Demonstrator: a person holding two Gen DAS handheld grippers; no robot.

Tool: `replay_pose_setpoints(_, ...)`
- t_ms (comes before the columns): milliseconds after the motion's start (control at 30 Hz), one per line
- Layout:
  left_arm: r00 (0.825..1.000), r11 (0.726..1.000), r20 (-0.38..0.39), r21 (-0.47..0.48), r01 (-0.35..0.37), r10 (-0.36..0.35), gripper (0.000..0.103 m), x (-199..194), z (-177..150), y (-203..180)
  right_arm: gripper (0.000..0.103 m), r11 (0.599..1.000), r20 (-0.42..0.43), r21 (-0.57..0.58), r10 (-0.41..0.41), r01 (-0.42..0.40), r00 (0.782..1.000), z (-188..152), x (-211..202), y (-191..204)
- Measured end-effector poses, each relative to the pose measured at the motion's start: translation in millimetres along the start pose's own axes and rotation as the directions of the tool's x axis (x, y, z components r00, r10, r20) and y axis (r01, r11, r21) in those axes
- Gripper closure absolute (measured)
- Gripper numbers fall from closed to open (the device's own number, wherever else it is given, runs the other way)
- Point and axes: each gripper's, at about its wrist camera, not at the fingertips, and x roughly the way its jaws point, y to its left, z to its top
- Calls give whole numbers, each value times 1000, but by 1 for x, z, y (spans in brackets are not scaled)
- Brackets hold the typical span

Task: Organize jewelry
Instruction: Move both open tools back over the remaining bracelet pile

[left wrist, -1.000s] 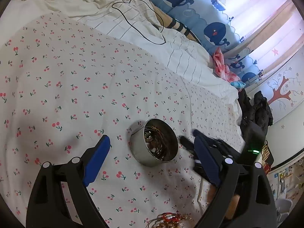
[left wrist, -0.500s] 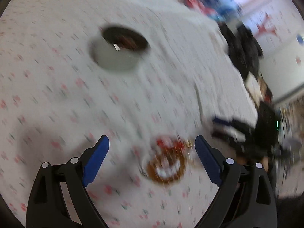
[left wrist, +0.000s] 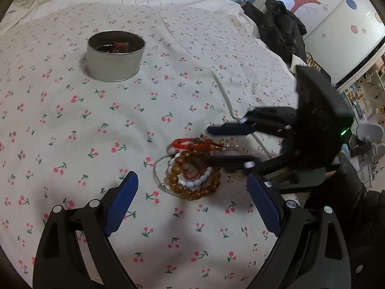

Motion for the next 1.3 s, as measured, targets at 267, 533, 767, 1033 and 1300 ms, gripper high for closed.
replay_pose_setpoints(267, 999, 998, -44, 55, 14, -12, 14, 15, -3, -16, 91, 991, 19, 117, 56, -57, 998, -2, 2, -22)
replay_pose_setpoints(533, 992, 988, -97, 141, -65, 79, 14, 49, -4, -37, 92, 929, 96, 320, 163, -185, 982, -6, -18, -62)
replay_pose_setpoints(767, 997, 995, -23, 57, -77, 78, 14, 57, 16, -28, 67, 865, 28, 468, 191, -181, 981, -22, 0, -86)
replay_pose_setpoints(1033, 997, 985, -43, 162, -52, 59, 14, 61, 10, -47, 61, 925, 83, 343, 143, -163, 986, 1, -3, -62)
replay_pose_setpoints(1300, 997, 976, -54, 211, -48, 60, 14, 66, 2, -58, 94, 933, 59, 349, 76, -92, 995, -2, -4, -69)
